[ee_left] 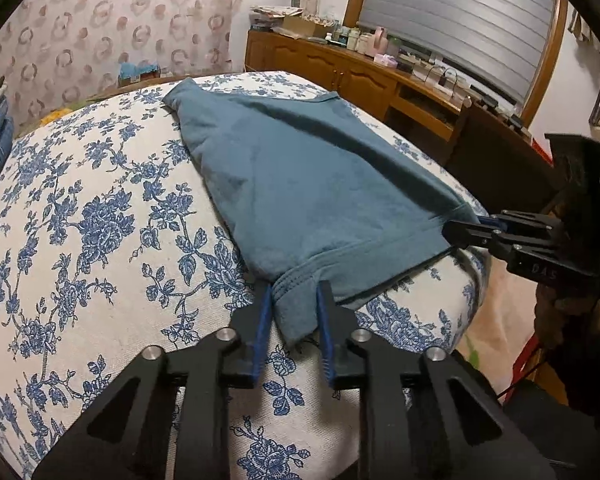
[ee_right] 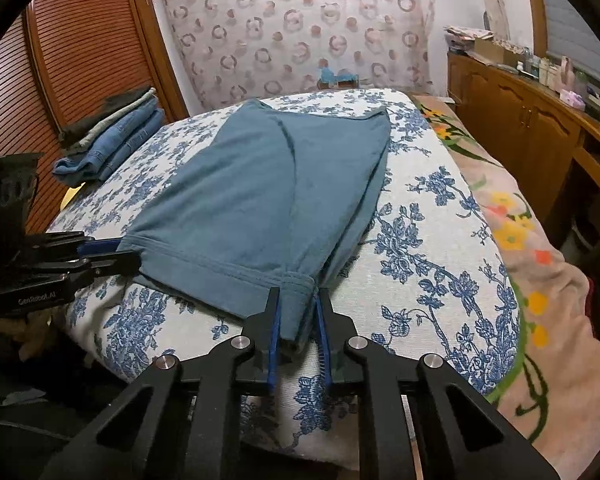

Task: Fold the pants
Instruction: 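Lift the hem with both tools and fold it over the shorts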

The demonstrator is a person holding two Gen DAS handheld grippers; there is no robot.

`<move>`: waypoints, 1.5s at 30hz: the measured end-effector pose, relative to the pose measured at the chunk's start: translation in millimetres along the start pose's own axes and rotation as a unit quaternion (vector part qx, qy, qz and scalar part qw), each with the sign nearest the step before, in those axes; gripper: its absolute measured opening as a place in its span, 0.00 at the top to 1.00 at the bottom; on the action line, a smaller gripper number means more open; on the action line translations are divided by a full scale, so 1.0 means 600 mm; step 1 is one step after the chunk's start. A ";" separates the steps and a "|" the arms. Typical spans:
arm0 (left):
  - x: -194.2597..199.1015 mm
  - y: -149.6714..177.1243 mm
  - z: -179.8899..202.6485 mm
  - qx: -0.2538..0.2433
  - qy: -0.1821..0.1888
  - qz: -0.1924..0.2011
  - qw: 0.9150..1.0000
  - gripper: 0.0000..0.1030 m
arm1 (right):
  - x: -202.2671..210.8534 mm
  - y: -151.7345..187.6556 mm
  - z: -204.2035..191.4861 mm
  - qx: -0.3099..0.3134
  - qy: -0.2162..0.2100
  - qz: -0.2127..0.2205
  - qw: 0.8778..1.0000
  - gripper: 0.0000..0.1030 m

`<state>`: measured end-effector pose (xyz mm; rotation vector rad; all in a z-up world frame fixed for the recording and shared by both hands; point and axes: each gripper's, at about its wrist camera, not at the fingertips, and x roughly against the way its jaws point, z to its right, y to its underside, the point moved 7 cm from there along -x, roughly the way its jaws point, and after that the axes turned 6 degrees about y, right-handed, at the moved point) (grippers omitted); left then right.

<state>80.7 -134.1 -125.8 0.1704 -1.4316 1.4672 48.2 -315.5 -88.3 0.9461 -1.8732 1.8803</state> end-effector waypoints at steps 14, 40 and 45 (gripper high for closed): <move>0.138 -0.109 0.009 -0.023 -0.004 0.111 0.994 0.88 | 0.080 -0.100 -0.040 0.040 -0.019 0.092 0.995 0.86; 0.344 -0.255 -0.046 -0.064 -0.103 0.227 0.966 0.89 | 0.207 -0.289 -0.154 0.150 -0.057 0.219 0.962 0.86; 0.296 -0.299 -0.114 -0.042 -0.119 0.224 0.966 0.89 | 0.131 -0.348 -0.164 0.171 -0.023 0.199 0.965 0.86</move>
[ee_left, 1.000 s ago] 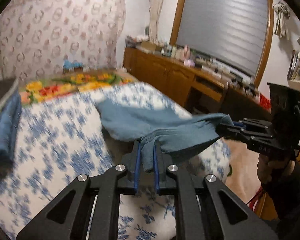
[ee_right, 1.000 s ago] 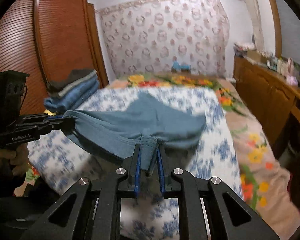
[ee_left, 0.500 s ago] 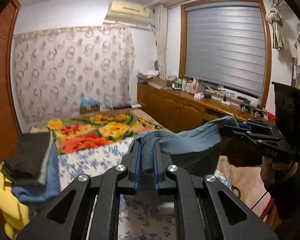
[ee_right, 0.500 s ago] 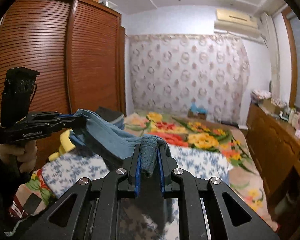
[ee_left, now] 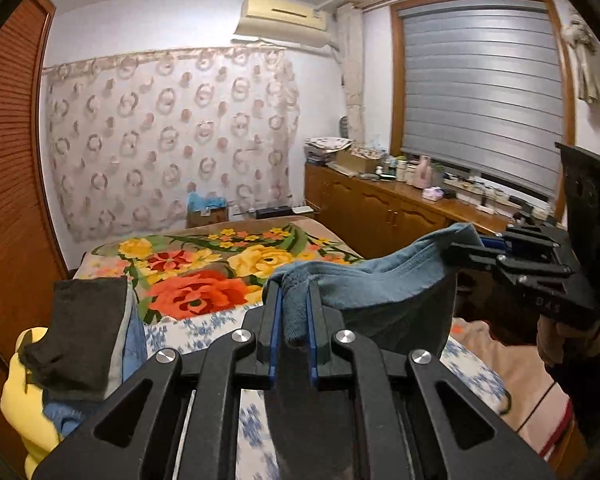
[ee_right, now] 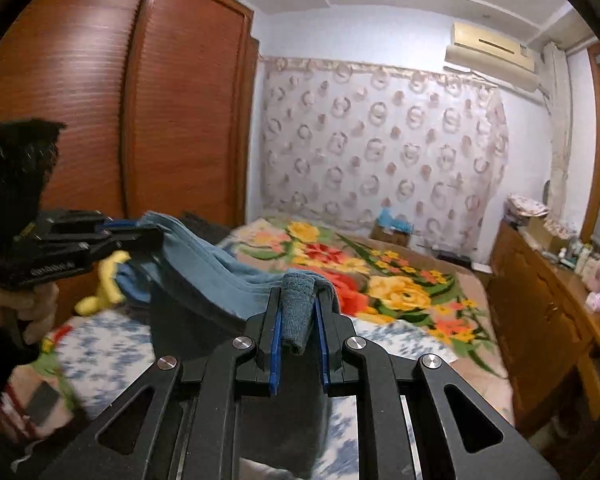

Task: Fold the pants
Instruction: 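Lift the hem with both tools and fold it over the shorts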

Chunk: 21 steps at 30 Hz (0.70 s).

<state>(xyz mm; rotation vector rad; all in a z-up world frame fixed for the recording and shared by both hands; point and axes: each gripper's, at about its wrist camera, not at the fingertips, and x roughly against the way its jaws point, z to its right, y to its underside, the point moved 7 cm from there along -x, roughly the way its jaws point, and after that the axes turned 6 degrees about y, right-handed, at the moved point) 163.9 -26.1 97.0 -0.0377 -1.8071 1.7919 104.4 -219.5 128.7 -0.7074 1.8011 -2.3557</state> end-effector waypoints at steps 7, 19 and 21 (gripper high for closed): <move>-0.056 -0.064 -0.050 -0.011 -0.046 0.054 0.997 0.89 | -0.130 -0.087 -0.001 0.021 0.080 0.031 0.996 0.86; -0.031 0.119 -0.038 -0.006 -0.043 -0.053 0.998 0.89 | -0.167 0.025 -0.058 0.018 -0.002 -0.061 0.998 0.86; -0.017 0.183 -0.032 0.003 -0.036 -0.082 0.996 0.89 | -0.163 0.063 -0.075 0.014 -0.029 -0.095 0.995 0.86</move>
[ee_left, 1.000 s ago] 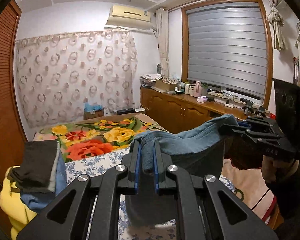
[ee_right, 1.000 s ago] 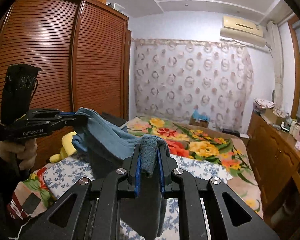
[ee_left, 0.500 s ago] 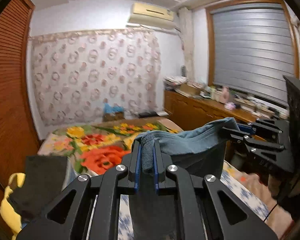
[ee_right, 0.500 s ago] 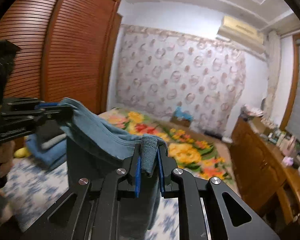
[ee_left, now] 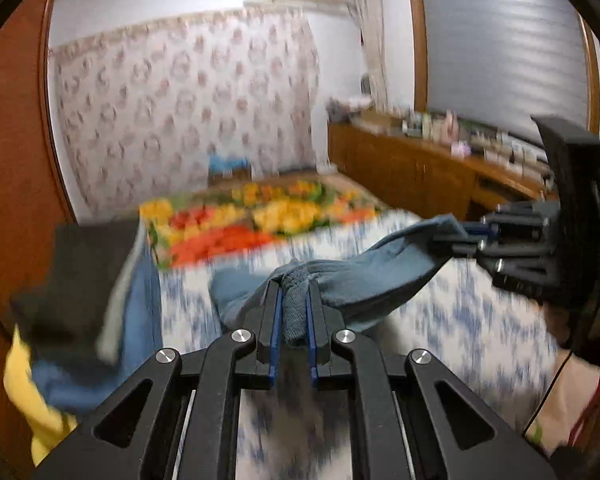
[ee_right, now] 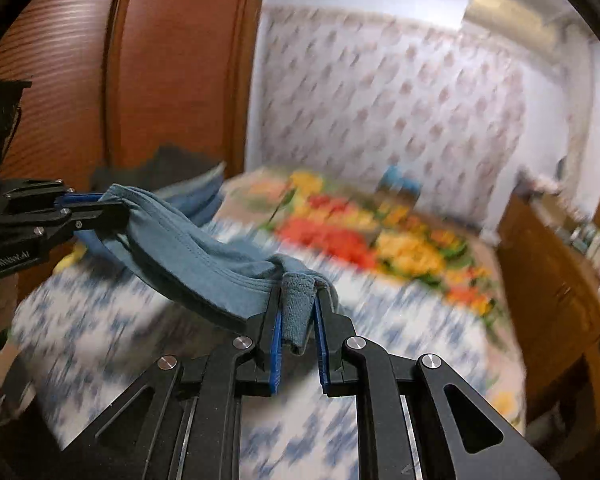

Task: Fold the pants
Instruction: 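Lift the hem with both tools and fold it over the shorts, then lower the folded edge and open the left tool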

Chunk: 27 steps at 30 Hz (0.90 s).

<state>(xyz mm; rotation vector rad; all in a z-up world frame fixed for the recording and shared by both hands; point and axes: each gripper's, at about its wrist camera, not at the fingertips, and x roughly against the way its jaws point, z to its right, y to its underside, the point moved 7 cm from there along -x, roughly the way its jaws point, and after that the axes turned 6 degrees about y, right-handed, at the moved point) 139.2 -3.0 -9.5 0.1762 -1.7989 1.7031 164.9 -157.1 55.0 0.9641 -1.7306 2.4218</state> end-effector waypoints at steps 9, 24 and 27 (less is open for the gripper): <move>0.013 0.113 0.038 0.031 0.016 -0.051 0.998 0.89 | 0.033 0.060 -0.047 0.003 -0.051 -0.049 0.998 0.86; 0.003 0.194 0.055 0.051 0.025 -0.098 0.994 0.88 | 0.028 0.150 -0.044 -0.067 -0.085 -0.091 0.990 0.86; 0.000 0.200 0.052 0.061 0.025 -0.104 0.992 0.84 | 0.018 0.168 -0.046 -0.082 -0.085 -0.101 0.988 0.86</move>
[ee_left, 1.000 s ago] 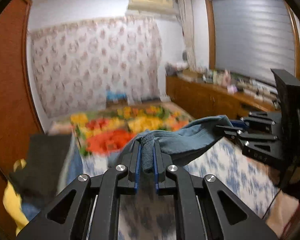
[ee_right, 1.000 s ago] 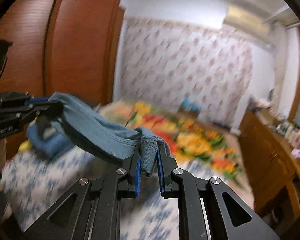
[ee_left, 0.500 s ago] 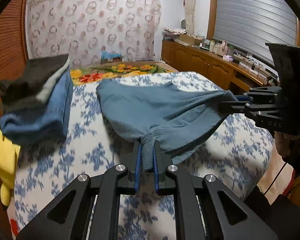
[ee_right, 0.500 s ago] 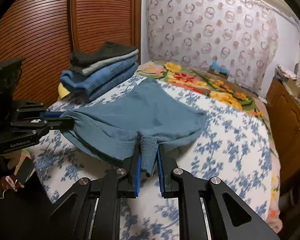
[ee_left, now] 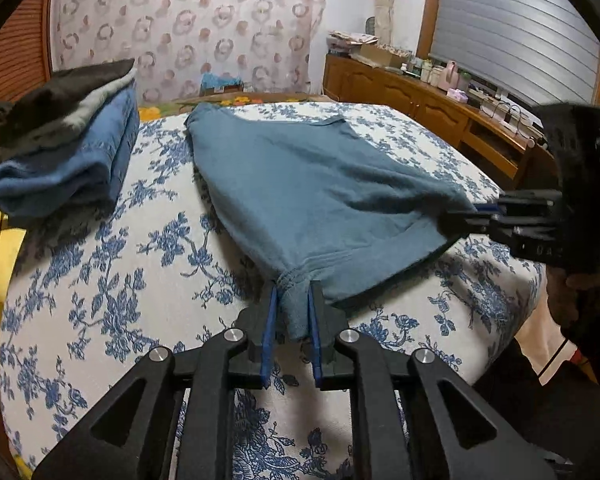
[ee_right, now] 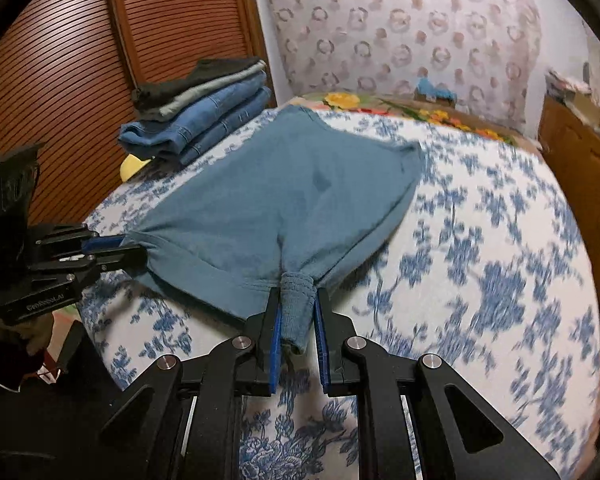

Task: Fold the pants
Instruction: 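Lower the folded edge and open the left tool, then regrip the folded edge with the left tool while the right tool keeps holding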

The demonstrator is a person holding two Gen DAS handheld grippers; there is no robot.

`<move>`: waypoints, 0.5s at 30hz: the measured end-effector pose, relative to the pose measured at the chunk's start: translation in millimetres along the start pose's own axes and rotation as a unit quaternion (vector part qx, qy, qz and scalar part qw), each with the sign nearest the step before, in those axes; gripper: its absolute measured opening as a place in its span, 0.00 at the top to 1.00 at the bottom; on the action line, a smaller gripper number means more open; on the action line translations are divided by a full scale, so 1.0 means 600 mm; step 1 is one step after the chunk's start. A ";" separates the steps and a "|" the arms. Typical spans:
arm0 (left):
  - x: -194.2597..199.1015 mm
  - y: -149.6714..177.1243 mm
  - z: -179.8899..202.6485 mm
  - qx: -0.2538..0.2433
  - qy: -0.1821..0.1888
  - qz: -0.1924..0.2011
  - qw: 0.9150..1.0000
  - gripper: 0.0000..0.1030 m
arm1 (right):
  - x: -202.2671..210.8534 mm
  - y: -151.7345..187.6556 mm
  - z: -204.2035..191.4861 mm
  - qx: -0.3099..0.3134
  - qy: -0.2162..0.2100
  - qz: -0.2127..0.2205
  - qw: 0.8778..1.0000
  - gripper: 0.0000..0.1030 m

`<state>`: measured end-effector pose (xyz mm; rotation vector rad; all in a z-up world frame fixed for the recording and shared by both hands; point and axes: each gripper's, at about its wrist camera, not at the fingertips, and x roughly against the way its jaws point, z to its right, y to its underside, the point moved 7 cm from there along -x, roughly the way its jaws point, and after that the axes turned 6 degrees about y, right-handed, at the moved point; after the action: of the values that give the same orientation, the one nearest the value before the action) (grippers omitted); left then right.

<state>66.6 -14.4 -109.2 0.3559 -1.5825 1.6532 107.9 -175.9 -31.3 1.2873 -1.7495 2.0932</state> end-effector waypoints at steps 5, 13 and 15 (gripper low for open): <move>0.003 -0.002 0.001 0.006 0.008 0.005 1.000 0.56 | -0.014 0.020 0.005 -0.010 0.005 -0.005 1.000 0.85; -0.008 -0.004 -0.014 0.024 -0.009 0.011 1.000 0.55 | -0.022 0.036 0.007 -0.020 0.015 -0.002 1.000 0.85; -0.014 0.003 -0.021 0.029 -0.013 0.003 0.999 0.55 | -0.023 0.038 0.006 -0.021 0.015 0.000 1.000 0.85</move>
<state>75.0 -5.4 -118.5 0.4056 -1.5594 1.7072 105.2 -180.8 -57.2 1.2372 -1.7713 2.0550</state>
